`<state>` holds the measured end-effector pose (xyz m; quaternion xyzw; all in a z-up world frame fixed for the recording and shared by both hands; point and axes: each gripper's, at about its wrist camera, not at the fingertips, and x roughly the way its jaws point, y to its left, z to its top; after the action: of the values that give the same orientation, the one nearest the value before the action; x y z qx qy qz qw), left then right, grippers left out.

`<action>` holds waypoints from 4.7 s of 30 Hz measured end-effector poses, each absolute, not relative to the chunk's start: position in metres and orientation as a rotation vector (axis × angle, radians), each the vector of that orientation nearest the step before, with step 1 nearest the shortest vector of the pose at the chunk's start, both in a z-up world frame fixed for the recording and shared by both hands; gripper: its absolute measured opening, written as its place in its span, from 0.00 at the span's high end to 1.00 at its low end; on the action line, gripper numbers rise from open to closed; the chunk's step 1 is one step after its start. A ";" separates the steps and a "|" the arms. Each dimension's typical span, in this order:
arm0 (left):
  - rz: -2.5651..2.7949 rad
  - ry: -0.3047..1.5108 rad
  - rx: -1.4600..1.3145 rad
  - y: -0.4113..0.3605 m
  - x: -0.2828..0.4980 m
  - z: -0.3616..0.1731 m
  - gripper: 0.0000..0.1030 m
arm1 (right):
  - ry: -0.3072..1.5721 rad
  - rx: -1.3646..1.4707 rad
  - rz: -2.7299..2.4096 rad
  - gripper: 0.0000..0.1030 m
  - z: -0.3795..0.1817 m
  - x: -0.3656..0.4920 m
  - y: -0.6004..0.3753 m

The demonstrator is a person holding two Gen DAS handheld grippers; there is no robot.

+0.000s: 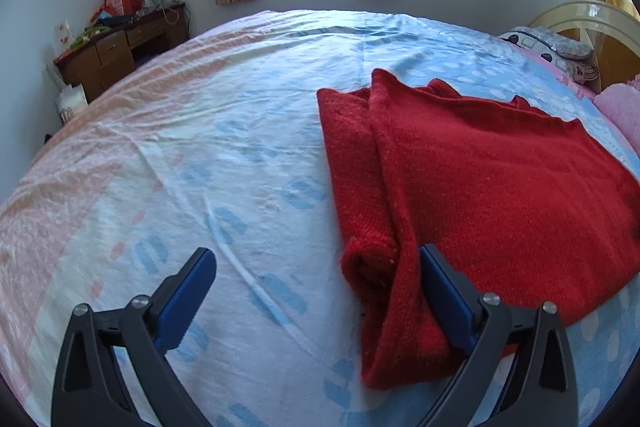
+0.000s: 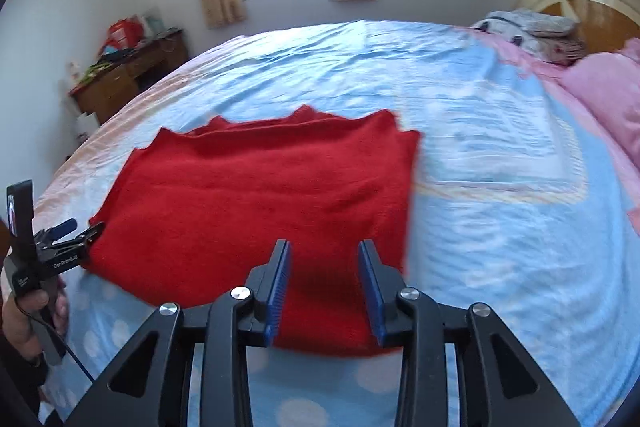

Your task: Fold small clothes

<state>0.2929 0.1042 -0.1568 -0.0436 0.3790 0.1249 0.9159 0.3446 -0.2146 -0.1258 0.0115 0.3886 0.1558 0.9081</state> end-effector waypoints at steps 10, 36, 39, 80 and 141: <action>0.207 0.795 -0.147 0.109 0.286 -0.160 0.00 | 0.852 -0.049 0.334 0.65 -0.155 0.332 -0.202; 0.260 0.794 -0.075 0.161 0.272 -0.150 0.00 | 0.664 -0.420 0.584 0.54 -0.138 0.287 -0.021; 0.253 0.802 -0.093 0.166 0.272 -0.152 0.00 | 0.667 -0.470 0.580 0.54 -0.146 0.285 -0.007; -0.198 0.823 -0.373 0.151 0.392 -0.154 0.11 | 0.466 -0.727 0.493 0.60 -0.178 0.263 0.058; -0.501 0.717 -0.618 0.044 0.424 -0.076 0.85 | 0.422 -0.266 0.435 0.93 -0.098 0.275 -0.125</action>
<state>0.4244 0.0439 -0.0758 -0.2946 0.3417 -0.2388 0.8599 0.2752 -0.1252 -0.0980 -0.1308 0.2072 0.2136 0.9457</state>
